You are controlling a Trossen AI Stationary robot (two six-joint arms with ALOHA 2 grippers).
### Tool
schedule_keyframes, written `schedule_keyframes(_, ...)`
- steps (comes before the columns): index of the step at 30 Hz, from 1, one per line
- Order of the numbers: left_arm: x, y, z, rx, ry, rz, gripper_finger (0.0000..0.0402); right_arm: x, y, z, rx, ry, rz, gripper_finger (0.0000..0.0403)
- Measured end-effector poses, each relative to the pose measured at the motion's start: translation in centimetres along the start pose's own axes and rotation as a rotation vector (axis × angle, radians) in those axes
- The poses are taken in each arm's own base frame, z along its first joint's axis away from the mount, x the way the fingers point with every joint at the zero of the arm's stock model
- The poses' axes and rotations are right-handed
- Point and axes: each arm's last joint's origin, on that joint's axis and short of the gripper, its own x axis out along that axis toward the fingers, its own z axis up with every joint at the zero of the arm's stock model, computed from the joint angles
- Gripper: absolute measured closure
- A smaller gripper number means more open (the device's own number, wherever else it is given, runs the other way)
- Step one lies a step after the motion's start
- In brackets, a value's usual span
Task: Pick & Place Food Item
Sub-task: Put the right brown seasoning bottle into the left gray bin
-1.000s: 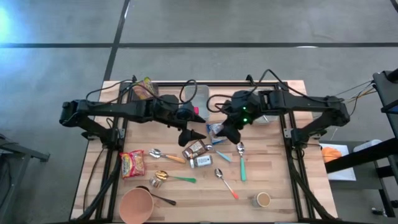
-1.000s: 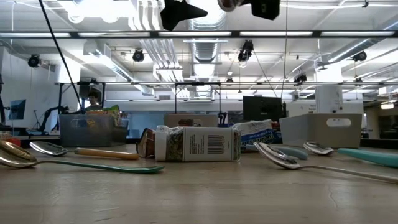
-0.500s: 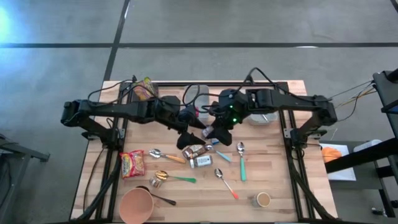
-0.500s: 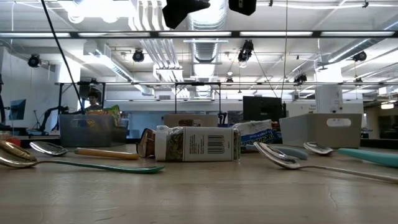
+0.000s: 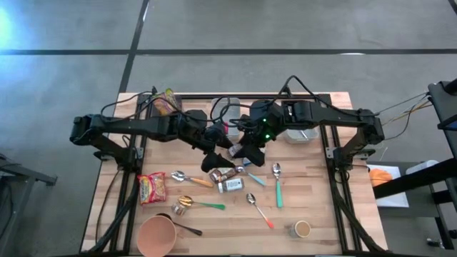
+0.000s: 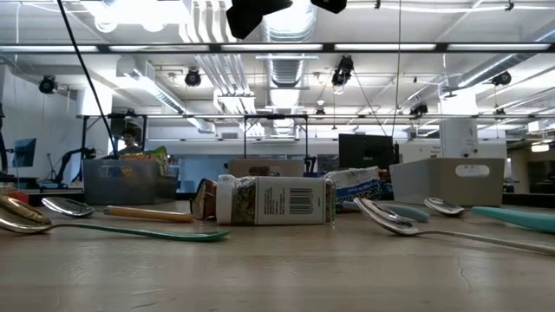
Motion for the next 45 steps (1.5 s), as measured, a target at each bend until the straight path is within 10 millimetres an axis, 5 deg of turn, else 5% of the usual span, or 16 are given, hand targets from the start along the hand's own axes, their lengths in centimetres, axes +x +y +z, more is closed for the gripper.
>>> schedule_keyframes(17,0.00,-0.02,0.06,0.008,-0.005,-0.010,0.0141,0.00,0.14,0.17,-0.006,-0.015,0.016,0.0228)
schedule_keyframes(23,-0.01,-0.10,0.08,0.008,-0.002,-0.028,0.0222,0.02,0.17,0.13,-0.008,-0.015,0.013,0.0228)
schedule_keyframes(33,-0.01,-0.12,0.08,0.007,0.000,-0.038,0.0224,0.02,0.18,0.14,-0.012,-0.016,0.014,0.0226)
schedule_keyframes(45,-0.02,-0.17,-0.07,0.037,0.020,-0.058,0.0224,-0.14,0.24,0.26,0.018,-0.006,0.050,0.0093)
